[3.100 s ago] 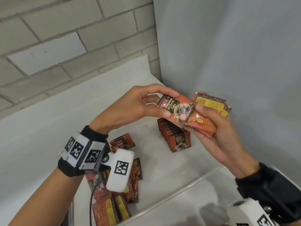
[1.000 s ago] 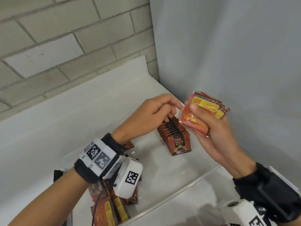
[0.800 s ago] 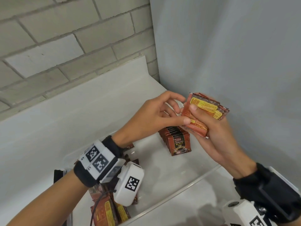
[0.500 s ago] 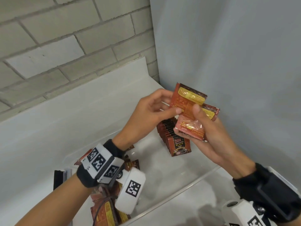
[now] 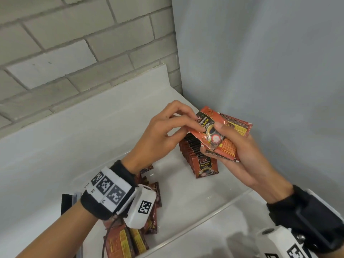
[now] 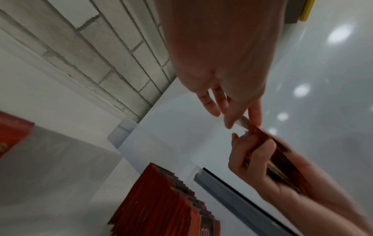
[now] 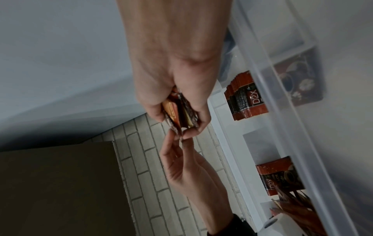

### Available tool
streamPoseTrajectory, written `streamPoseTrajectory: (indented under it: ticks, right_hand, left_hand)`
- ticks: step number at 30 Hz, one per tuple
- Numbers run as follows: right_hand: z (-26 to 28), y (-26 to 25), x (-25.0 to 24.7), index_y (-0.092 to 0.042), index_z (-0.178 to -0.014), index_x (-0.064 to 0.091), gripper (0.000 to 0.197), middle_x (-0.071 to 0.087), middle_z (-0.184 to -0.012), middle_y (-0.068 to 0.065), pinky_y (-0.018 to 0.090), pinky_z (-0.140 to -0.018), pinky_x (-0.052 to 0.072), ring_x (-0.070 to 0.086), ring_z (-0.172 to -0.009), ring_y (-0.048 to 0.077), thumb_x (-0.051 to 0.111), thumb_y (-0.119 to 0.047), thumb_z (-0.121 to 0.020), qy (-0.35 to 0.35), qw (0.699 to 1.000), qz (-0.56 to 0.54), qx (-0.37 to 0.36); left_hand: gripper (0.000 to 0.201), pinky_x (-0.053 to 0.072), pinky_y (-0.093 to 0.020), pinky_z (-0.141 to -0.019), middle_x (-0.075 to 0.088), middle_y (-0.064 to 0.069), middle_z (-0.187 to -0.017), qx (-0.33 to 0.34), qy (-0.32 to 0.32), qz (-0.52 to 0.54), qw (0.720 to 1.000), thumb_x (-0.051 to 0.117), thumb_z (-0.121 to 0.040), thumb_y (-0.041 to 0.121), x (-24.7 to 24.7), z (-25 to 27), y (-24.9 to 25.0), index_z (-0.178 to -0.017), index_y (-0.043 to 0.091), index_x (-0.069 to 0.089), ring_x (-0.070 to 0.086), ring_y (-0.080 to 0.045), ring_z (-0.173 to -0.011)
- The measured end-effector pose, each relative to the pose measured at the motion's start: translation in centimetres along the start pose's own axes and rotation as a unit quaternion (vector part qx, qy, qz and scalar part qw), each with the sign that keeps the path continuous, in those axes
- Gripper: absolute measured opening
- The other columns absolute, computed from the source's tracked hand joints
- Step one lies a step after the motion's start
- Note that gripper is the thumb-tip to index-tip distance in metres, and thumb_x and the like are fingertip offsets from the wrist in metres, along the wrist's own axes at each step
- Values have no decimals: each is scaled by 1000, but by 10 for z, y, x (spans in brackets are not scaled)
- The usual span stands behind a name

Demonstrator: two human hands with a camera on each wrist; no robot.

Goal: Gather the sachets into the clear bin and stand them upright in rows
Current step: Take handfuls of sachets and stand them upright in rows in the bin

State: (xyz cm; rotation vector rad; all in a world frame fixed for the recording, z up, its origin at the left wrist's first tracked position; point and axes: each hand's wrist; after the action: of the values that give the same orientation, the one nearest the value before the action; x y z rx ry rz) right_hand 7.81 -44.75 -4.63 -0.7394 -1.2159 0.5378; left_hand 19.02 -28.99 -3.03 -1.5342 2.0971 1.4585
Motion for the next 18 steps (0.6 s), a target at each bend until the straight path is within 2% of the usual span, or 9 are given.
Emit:
streamPoseTrajectory:
  ticks: [2,4,7,10,12,13,16,18]
  right_hand:
    - [-1,1,-1,-11,-116,60,41,73,-104,10,33,-64,58,72,-87,22,64,-17,-76,0,1000,7,4]
    - [-1,2,-1,-10,-119,59,45,73,-106,12,34,-64,58,72,-87,23,65,-15,-75,-3,1000,10,8]
    - [-2,3,-1,-10,-122,58,50,72,-109,13,36,-68,59,72,-91,25,67,-15,-73,-3,1000,24,10]
    - [-1,3,-2,-11,-122,59,48,71,-111,13,36,-74,59,70,-97,28,66,-15,-75,-16,999,37,5]
    - [-1,3,-2,-10,-123,58,48,71,-112,14,37,-77,58,69,-100,30,65,-15,-76,-24,999,37,4]
    - [0,3,-2,-10,-124,58,48,70,-112,14,36,-77,58,69,-101,30,65,-17,-77,-29,999,35,4]
    - [1,2,1,-11,-116,61,37,71,-111,12,36,-79,58,69,-101,28,61,-22,-81,-40,999,19,-11]
    - [-1,2,0,-14,-102,64,21,74,-96,4,34,-72,59,72,-90,21,60,-22,-83,6,999,-11,-45]
  left_hand:
    - [38,52,-40,-88,52,-10,-117,-30,-26,57,998,48,-88,-17,-3,-2,2,-106,9,68,52,-21,-113]
    - [40,51,-42,-92,51,-17,-124,-79,-51,145,985,40,-88,-17,-6,-3,5,-111,7,64,52,-25,-119]
    - [36,49,-43,-96,60,-16,-122,-155,-56,260,952,41,-87,9,-14,-4,11,-114,3,63,57,-31,-117]
    - [31,50,-48,-95,63,-13,-121,-201,-61,235,949,58,-89,19,-17,-7,18,-115,4,66,58,-37,-111]
    - [32,51,-49,-93,64,-9,-119,-215,-71,207,952,71,-85,15,-17,-10,20,-116,6,66,60,-37,-106]
    - [32,51,-49,-93,65,-9,-118,-215,-77,203,952,71,-83,12,-18,-11,21,-115,7,66,61,-36,-106]
    - [28,52,-42,-92,66,-12,-109,-201,-91,172,960,67,-84,9,-26,-16,20,-112,10,69,62,-28,-104]
    - [25,53,-30,-85,65,-9,-104,-192,-115,129,966,65,-86,7,-34,-18,16,-110,10,70,63,-20,-99]
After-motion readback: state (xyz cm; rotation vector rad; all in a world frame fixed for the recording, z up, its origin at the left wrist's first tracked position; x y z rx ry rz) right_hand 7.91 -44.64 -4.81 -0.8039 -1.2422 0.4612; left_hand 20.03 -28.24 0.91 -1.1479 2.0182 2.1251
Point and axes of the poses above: each hand's wrist, its own z-axis away from the middle knuckle, its own x-axis out of the palm, y = z × x
